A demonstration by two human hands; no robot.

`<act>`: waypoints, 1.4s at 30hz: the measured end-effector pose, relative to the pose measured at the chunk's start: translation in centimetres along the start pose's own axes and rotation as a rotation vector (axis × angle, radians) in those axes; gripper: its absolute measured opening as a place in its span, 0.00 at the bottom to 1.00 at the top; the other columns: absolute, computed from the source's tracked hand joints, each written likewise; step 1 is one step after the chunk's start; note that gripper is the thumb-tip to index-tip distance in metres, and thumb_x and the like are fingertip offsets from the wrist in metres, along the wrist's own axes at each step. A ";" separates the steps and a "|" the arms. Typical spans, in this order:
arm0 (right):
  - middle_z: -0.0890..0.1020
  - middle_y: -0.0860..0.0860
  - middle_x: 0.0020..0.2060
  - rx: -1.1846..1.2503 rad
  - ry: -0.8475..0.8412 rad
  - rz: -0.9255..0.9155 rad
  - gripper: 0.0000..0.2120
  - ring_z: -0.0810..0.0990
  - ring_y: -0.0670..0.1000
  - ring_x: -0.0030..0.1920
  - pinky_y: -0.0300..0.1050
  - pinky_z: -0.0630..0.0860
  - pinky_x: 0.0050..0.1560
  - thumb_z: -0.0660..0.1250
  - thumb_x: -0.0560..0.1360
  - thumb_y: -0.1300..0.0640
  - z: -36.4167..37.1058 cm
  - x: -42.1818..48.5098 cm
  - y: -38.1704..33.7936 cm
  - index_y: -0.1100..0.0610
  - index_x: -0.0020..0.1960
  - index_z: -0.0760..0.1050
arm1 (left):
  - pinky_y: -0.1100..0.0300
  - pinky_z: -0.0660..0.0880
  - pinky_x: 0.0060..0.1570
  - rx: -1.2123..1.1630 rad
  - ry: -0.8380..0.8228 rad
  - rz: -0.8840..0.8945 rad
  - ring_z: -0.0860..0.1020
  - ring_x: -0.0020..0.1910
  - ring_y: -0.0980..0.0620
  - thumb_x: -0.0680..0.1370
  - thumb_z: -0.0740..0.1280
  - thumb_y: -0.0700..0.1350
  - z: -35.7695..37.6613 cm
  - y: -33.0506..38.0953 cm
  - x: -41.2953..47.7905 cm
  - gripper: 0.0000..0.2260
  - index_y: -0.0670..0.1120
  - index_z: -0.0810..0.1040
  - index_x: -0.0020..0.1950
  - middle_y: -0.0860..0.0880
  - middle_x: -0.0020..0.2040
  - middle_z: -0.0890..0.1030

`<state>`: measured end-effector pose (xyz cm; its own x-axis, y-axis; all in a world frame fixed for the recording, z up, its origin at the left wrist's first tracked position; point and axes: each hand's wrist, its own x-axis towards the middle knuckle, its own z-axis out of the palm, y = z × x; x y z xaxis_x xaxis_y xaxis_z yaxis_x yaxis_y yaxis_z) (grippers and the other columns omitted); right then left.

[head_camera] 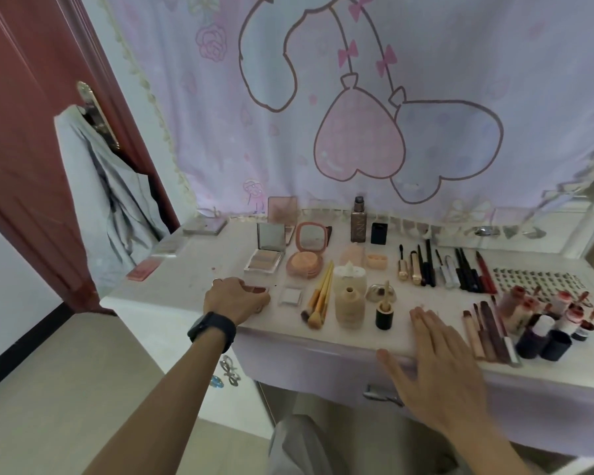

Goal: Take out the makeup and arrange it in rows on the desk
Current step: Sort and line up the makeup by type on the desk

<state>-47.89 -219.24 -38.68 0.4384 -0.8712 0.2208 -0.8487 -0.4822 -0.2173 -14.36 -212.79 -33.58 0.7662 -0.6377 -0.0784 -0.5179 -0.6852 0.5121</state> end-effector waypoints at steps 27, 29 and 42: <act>0.69 0.59 0.75 -0.136 0.026 -0.044 0.49 0.67 0.59 0.75 0.57 0.63 0.75 0.46 0.74 0.25 1.3 0.0 -0.1 0.63 0.76 0.65 | 0.42 0.59 0.72 0.069 0.343 -0.033 0.61 0.74 0.39 0.80 0.57 0.64 -3.1 -6.1 3.8 0.31 0.47 0.63 0.78 0.39 0.76 0.64; 0.68 0.59 0.75 -0.150 0.029 -0.042 0.49 0.66 0.59 0.75 0.57 0.62 0.76 0.46 0.75 0.25 1.2 0.2 -0.2 0.63 0.76 0.65 | 0.42 0.56 0.73 0.174 0.308 -0.061 0.59 0.75 0.39 0.80 0.55 0.63 -4.2 -8.0 5.9 0.31 0.46 0.60 0.79 0.38 0.77 0.62; 0.65 0.57 0.77 -0.210 0.042 -0.022 0.50 0.63 0.56 0.77 0.56 0.59 0.77 0.39 0.75 0.24 1.3 0.0 -0.5 0.61 0.78 0.62 | 0.41 0.60 0.70 0.284 0.262 -0.036 0.63 0.72 0.36 0.78 0.59 0.63 -5.3 -12.9 7.5 0.33 0.42 0.64 0.74 0.34 0.71 0.67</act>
<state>-47.09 -219.16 -39.78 0.4482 -0.8541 0.2638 -0.8841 -0.4672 -0.0103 0.08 -206.89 -36.26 0.8380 -0.5253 0.1478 -0.5455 -0.7990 0.2531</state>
